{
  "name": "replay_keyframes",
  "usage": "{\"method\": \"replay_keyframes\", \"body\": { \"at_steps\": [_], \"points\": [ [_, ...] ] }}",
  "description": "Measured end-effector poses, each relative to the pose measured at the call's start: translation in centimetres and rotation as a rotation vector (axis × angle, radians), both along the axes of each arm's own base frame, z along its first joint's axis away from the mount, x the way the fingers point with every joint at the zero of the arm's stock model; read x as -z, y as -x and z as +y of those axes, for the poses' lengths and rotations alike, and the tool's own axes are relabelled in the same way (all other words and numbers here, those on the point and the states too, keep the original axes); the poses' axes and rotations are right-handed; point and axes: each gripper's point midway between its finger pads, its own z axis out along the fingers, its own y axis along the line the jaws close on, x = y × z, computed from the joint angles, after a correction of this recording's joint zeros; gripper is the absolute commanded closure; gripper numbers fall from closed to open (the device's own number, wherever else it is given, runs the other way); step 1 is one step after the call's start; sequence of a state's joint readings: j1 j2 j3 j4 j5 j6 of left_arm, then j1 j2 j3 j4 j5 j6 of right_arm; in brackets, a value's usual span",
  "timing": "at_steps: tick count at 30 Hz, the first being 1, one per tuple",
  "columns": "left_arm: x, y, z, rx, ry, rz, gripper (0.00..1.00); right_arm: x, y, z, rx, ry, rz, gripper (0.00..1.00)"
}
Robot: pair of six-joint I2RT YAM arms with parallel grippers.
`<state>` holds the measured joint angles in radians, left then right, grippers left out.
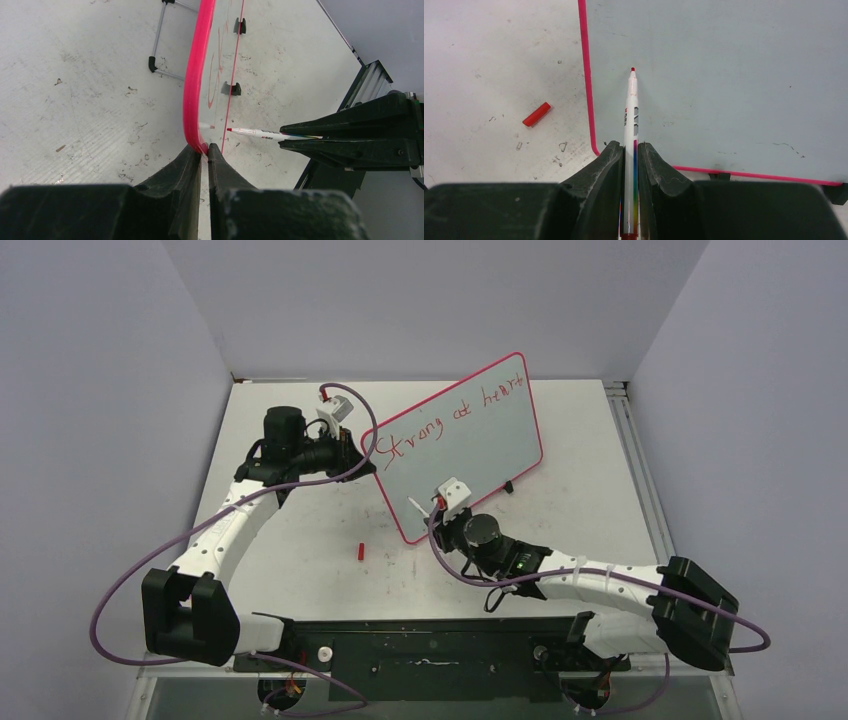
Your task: Write a sentence on the whiteboard
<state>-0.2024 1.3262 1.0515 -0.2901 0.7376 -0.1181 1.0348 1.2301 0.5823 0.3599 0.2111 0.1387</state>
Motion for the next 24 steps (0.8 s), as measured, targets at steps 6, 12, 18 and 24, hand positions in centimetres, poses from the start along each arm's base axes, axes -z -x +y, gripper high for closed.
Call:
{"method": "replay_keyframes", "body": {
  "at_steps": [6, 12, 18, 24],
  "points": [
    [0.0, 0.0, 0.0, 0.000, 0.000, 0.000, 1.00, 0.5, -0.3, 0.1, 0.009, 0.019, -0.005, 0.95],
    [0.0, 0.0, 0.0, 0.000, 0.000, 0.000, 1.00, 0.1, -0.8, 0.4, 0.017, 0.019, -0.024, 0.95],
    [0.0, 0.0, 0.0, -0.001, -0.001, 0.000, 1.00, -0.2, -1.2, 0.8, 0.020, 0.016, -0.035, 0.95],
    [0.1, -0.1, 0.1, -0.008, -0.005, -0.001, 1.00, 0.0, -1.3, 0.9, 0.017, 0.028, -0.040, 0.95]
  ]
}}
